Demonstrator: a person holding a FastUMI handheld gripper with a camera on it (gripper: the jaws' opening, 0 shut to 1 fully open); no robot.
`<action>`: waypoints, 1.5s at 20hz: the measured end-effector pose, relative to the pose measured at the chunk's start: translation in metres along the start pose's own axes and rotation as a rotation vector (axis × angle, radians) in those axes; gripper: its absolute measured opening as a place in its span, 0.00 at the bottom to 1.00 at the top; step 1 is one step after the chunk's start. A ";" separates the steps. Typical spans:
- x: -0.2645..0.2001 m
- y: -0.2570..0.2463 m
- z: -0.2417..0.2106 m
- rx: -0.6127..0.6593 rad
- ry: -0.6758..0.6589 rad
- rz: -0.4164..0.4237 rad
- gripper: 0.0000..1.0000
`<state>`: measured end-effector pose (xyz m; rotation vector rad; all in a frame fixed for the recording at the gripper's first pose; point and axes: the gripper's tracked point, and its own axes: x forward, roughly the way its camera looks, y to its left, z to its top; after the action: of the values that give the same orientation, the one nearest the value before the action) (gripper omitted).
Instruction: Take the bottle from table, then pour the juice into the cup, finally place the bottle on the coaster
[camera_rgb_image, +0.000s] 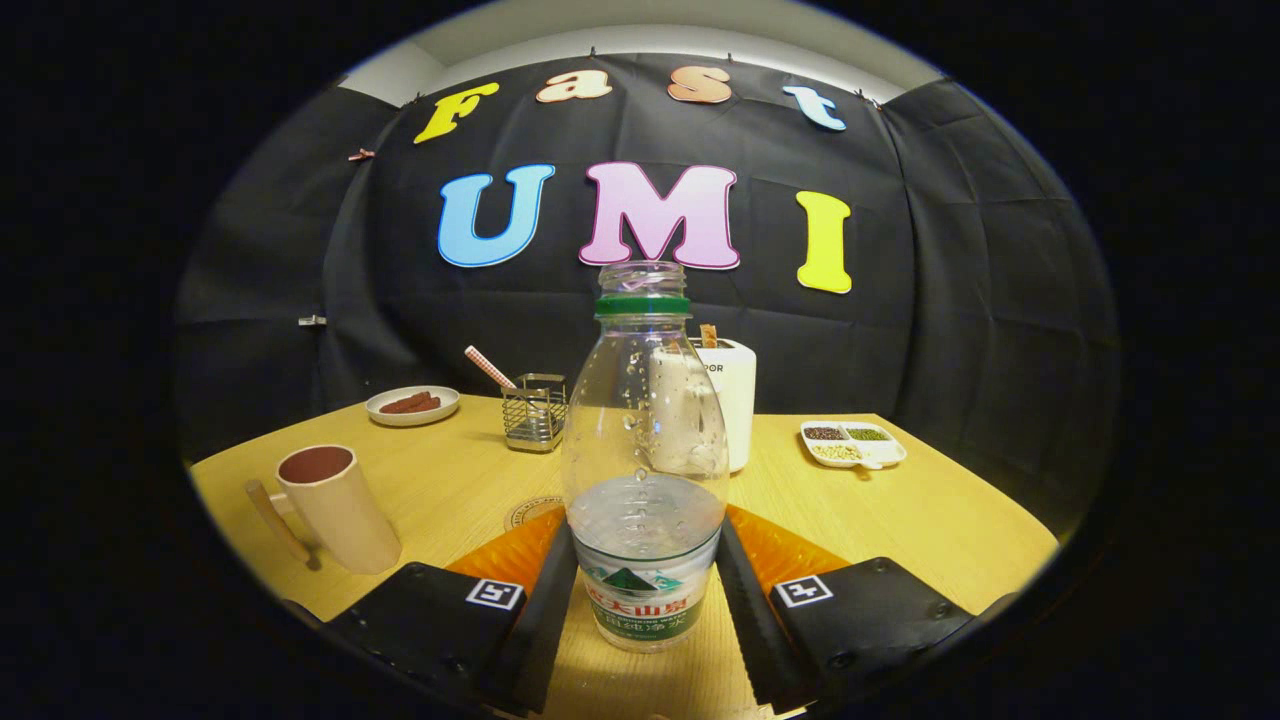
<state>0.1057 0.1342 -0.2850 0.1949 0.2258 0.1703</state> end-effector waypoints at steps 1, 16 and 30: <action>0.000 0.000 0.005 -0.016 -0.001 -0.002 0.74; -0.006 0.022 0.070 -0.445 0.024 -0.021 0.70; -0.015 0.077 0.059 -0.964 0.055 0.071 0.70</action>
<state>0.0946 0.1955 -0.2096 -0.7610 0.1705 0.3364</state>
